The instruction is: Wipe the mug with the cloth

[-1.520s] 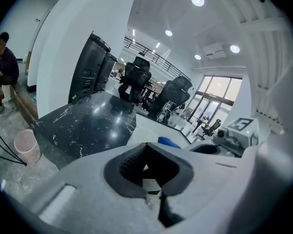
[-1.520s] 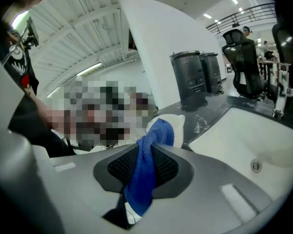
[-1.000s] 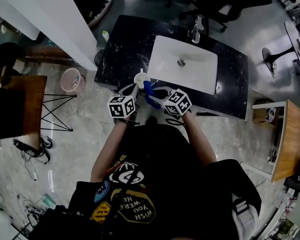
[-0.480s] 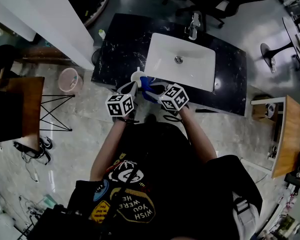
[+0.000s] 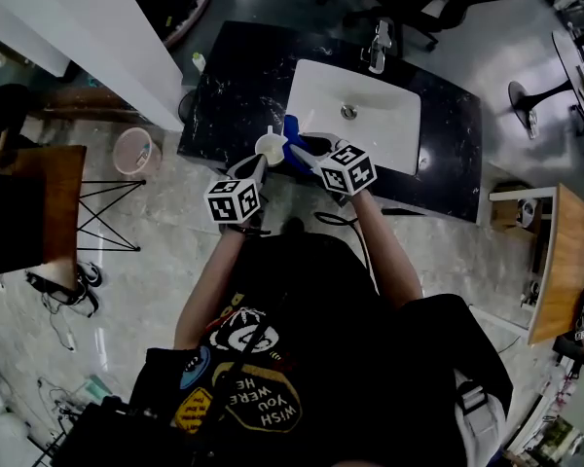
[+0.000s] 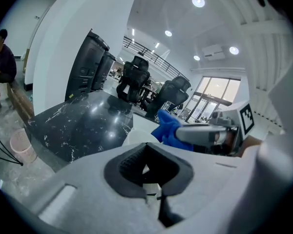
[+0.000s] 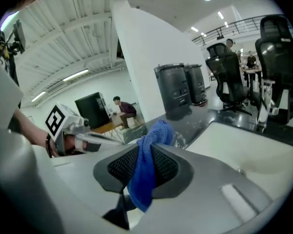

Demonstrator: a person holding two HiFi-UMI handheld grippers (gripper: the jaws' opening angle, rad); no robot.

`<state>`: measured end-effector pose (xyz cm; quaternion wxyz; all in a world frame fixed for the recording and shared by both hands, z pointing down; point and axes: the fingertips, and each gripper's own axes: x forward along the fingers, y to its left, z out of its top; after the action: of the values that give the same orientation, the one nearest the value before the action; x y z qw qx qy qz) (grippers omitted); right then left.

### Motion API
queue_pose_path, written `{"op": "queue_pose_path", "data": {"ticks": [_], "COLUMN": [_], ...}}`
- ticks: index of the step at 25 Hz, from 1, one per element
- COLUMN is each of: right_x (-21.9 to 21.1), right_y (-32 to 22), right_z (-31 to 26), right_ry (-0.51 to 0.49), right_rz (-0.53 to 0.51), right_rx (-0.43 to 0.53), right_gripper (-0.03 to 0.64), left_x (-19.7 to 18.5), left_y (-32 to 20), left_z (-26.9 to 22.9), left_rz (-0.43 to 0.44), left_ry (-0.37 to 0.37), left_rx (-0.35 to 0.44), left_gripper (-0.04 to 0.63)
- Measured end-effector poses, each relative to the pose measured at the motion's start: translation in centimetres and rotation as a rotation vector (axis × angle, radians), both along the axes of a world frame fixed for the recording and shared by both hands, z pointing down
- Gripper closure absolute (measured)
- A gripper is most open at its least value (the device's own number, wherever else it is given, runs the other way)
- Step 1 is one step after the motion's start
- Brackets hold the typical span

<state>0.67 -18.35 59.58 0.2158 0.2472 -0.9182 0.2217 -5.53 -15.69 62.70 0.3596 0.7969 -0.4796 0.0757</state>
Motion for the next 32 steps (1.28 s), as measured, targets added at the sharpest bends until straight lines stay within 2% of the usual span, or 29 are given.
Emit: {"op": "queue_pose_path", "data": {"ticks": [3, 5, 7, 10, 13, 15, 18, 20, 22, 25, 27, 28, 29, 30, 31, 32], "right_x": [-2.0, -2.8, -2.3, -0.6, 0.6, 0.2, -1.2, -1.1, 0.4, 3.1, 3.8, 3.7, 3.4, 3.0, 2.7, 2.5], "right_y": [5.0, 7.4, 6.8, 2.4, -1.0, -0.2, 3.9, 5.4, 4.9, 2.3, 1.6, 1.8, 2.3, 2.9, 3.3, 3.4], "right_z": [2.6, 2.9, 2.0, -0.2, -0.1, 1.4, 3.5, 4.4, 4.5, 3.7, 4.6, 5.8, 7.1, 8.3, 8.8, 8.6], "right_ry": [0.045, 0.041, 0.008, -0.038, -0.024, 0.004, 0.012, 0.011, 0.038, 0.145, 0.24, 0.284, 0.317, 0.331, 0.319, 0.28], "right_rz": [-0.174, -0.247, -0.206, -0.048, 0.069, 0.046, -0.069, -0.086, -0.014, 0.115, 0.12, 0.093, 0.057, 0.031, 0.026, 0.045], "right_rx": [-0.088, -0.097, -0.074, 0.006, 0.034, -0.005, -0.055, -0.068, -0.04, 0.054, 0.073, 0.055, 0.025, -0.002, -0.013, -0.008], "right_gripper": [0.54, 0.54, 0.54, 0.54, 0.54, 0.54, 0.541, 0.541, 0.541, 0.541, 0.539, 0.528, 0.488, 0.383, 0.325, 0.325], "left_x": [0.1, -0.2, -0.3, -0.5, -0.7, -0.6, -0.6, -0.7, -0.7, -0.8, -0.8, -0.8, -0.8, -0.8, -0.7, -0.7], "left_y": [-0.1, -0.1, -0.1, -0.1, -0.1, -0.1, 0.0, 0.1, 0.2, 0.3, 0.3, 0.3, 0.3, 0.3, 0.4, 0.6], "left_z": [-0.1, -0.1, -0.1, -0.1, 0.1, 0.1, 0.1, 0.1, 0.2, 0.2, 0.3, 0.3, 0.3, 0.3, 0.3, 0.2], "left_rz": [0.007, 0.003, -0.001, -0.007, -0.013, -0.014, -0.016, -0.017, -0.017, -0.021, -0.024, -0.024, -0.025, -0.025, -0.025, -0.024], "left_ry": [-0.002, -0.005, -0.005, 0.006, 0.018, 0.023, 0.027, 0.024, 0.021, 0.022, 0.022, 0.022, 0.023, 0.023, 0.022, 0.021], "left_rx": [0.002, -0.002, -0.004, -0.005, -0.003, -0.002, -0.002, -0.001, -0.004, -0.008, -0.008, -0.009, -0.009, -0.009, -0.009, -0.008], "left_gripper": [0.592, 0.592, 0.592, 0.592, 0.592, 0.592, 0.592, 0.592, 0.592, 0.592, 0.592, 0.592, 0.592, 0.592, 0.592, 0.592]}}
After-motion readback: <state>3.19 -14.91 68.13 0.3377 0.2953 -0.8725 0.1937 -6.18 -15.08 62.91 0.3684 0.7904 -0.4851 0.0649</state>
